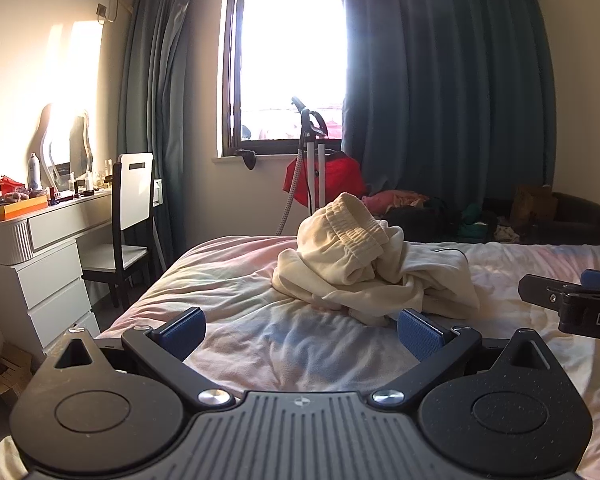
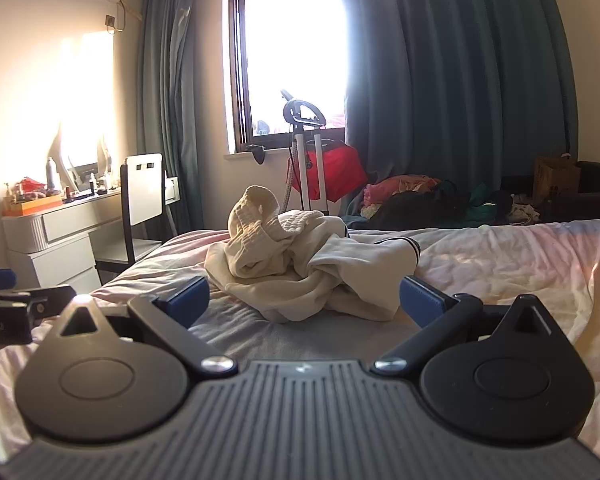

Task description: Fold clothes

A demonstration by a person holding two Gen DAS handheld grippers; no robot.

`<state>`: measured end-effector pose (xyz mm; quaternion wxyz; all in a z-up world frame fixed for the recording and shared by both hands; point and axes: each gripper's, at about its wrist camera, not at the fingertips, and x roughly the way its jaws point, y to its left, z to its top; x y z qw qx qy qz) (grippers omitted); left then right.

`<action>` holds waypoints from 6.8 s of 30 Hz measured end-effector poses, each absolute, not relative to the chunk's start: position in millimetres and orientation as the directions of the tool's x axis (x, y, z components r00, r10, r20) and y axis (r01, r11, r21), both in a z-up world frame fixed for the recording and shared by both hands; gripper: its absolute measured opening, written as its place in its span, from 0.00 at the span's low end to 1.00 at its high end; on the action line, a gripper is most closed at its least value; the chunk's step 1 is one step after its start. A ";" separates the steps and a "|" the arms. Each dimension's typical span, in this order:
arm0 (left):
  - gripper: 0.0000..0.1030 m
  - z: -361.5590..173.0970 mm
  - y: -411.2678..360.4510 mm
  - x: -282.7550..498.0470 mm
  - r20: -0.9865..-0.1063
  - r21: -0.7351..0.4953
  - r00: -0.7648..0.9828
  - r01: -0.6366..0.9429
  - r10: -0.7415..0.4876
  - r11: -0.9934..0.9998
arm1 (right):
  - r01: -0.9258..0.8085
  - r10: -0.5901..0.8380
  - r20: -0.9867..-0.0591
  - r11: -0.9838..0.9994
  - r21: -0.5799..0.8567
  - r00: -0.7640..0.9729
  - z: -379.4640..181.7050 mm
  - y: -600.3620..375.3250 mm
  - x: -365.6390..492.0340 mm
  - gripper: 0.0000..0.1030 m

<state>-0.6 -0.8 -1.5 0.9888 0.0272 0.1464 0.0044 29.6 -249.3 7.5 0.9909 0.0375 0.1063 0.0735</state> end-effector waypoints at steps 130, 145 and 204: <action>0.39 -77.6 159.0 69.4 -0.598 -0.633 0.783 -0.329 -0.172 0.701 | -0.216 0.299 -0.358 0.943 0.254 0.884 -27.8 -248.1 58.8 0.68; 0.33 -122.9 197.8 76.6 -0.598 -0.732 0.772 -0.415 -0.217 0.540 | -0.307 0.304 -0.432 0.949 0.066 0.849 -30.7 -158.3 180.4 0.59; 0.17 -83.8 171.0 86.1 -0.558 -0.616 0.822 -0.322 -0.110 0.719 | 0.109 0.630 -0.455 0.509 0.854 0.629 -97.0 -302.9 22.6 0.81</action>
